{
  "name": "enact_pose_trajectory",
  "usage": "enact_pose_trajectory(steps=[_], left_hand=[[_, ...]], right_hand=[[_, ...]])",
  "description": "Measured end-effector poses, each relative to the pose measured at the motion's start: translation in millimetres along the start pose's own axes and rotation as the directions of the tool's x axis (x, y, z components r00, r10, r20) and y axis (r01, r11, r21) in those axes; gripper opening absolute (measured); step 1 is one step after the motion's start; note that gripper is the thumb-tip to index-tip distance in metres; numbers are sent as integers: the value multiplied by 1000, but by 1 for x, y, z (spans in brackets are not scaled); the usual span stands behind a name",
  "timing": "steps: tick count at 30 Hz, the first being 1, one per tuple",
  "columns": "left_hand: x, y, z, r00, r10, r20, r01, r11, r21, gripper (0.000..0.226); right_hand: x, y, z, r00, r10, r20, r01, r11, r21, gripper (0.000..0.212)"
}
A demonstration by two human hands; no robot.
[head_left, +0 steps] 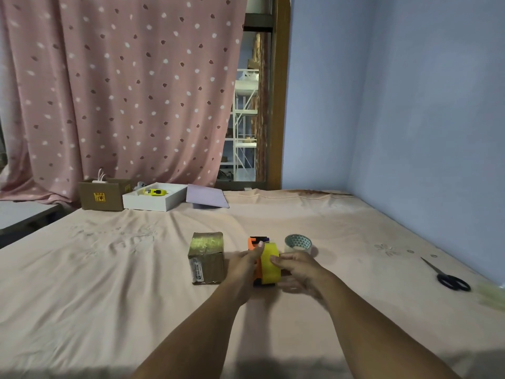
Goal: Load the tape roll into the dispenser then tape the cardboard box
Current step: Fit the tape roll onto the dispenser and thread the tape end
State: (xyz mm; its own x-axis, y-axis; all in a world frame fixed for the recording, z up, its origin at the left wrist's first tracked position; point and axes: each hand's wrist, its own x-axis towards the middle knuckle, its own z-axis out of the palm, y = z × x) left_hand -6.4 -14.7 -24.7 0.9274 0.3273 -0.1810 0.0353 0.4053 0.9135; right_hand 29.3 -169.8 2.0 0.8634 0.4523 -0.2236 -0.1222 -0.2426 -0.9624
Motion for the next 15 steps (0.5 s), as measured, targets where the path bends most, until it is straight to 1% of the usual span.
enact_pose_trajectory(steps=[2, 4, 7, 8, 10, 12, 13, 15], left_hand=[[0, -3, -3, 1000, -1, 19, 1, 1000, 9, 44], [1, -5, -5, 1000, 7, -4, -7, 1000, 14, 46], [1, -3, -5, 999, 23, -30, -22, 999, 43, 35], [1, -3, -5, 999, 28, -31, -26, 998, 49, 32], [1, -4, -7, 999, 30, -16, -29, 999, 46, 29], [-2, -4, -6, 999, 29, 12, -30, 998, 59, 18], [-3, -4, -5, 999, 33, 28, -35, 997, 67, 12], [-3, -5, -6, 998, 40, 40, -43, 996, 76, 10]], right_hand=[[-1, 0, 5, 1000, -7, 18, 7, 1000, -18, 36], [-3, -2, 9, 1000, -16, 26, 17, 999, -37, 37], [-4, -6, 7, 999, -5, 33, 6, 1000, -27, 41], [-4, -9, 5, 1000, -15, 18, 16, 1000, -26, 45], [-1, -19, 2, 994, -78, -81, 74, 996, -51, 52], [-1, -33, 1, 971, -150, -189, 124, 982, -143, 52], [-1, -39, 1, 962, -179, -208, 133, 967, -218, 50], [-3, -51, 3, 959, -211, -191, 128, 919, -374, 45]])
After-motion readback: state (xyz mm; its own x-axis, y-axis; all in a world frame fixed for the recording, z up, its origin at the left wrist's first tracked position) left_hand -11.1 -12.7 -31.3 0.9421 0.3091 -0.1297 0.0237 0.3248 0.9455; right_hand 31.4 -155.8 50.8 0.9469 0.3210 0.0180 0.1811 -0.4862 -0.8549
